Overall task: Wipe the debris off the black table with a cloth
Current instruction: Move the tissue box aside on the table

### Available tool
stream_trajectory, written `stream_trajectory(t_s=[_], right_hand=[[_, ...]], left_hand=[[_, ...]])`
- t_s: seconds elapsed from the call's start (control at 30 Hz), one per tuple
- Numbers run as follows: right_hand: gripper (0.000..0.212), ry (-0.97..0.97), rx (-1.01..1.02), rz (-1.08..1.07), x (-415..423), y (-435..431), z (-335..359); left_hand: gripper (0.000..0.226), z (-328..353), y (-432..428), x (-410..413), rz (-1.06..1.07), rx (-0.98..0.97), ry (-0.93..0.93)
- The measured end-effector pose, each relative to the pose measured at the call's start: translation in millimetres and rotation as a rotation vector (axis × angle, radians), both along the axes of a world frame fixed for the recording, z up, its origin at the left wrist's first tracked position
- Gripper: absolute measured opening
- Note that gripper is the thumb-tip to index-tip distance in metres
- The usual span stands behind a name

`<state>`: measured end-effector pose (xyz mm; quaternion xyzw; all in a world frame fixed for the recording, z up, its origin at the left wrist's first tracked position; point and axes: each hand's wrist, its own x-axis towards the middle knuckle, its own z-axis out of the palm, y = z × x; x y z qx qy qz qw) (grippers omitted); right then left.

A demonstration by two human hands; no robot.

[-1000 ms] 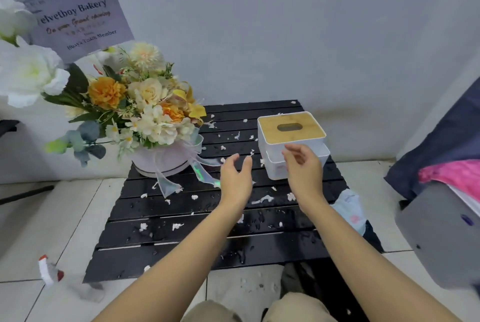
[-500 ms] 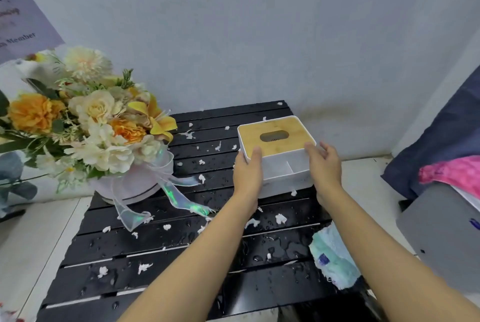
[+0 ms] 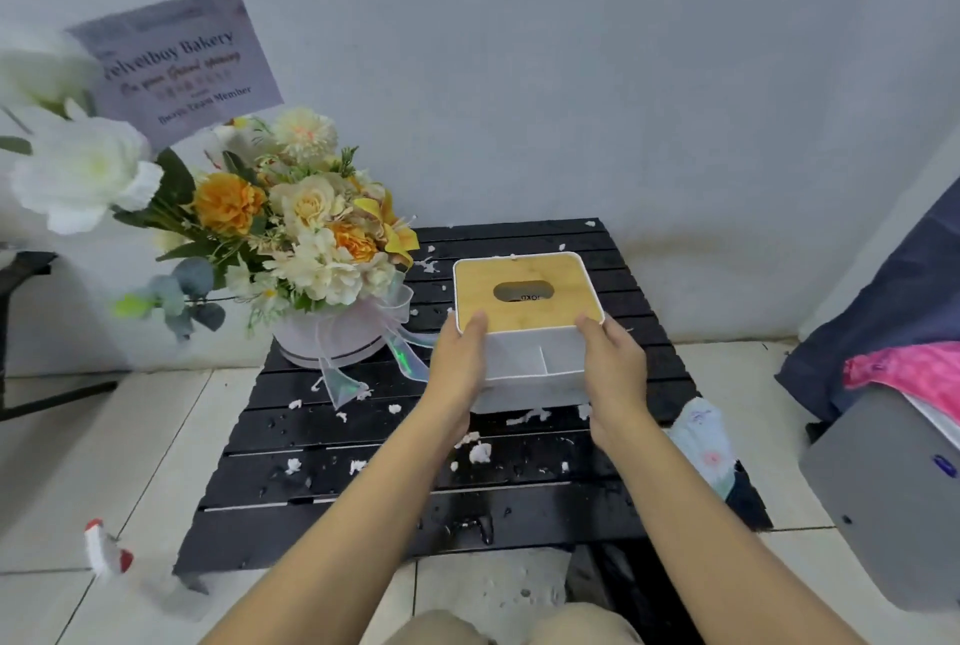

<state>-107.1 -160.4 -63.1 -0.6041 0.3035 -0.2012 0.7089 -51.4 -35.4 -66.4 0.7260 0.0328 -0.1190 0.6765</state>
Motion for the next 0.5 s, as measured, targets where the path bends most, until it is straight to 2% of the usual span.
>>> stream_trajectory(t_s=[0.27,0.5], right_hand=[[0.017,-0.004,0.022,0.180,-35.2,118.5,-9.3],[0.023,0.016,0.016,0.222,-35.6,185.5,-34.2]], left_hand=[[0.027,0.1,131.5,-47.1,0.143,-0.013,0.015],[0.027,-5.8,197.9,-59.5,0.261,-0.001,0.068]])
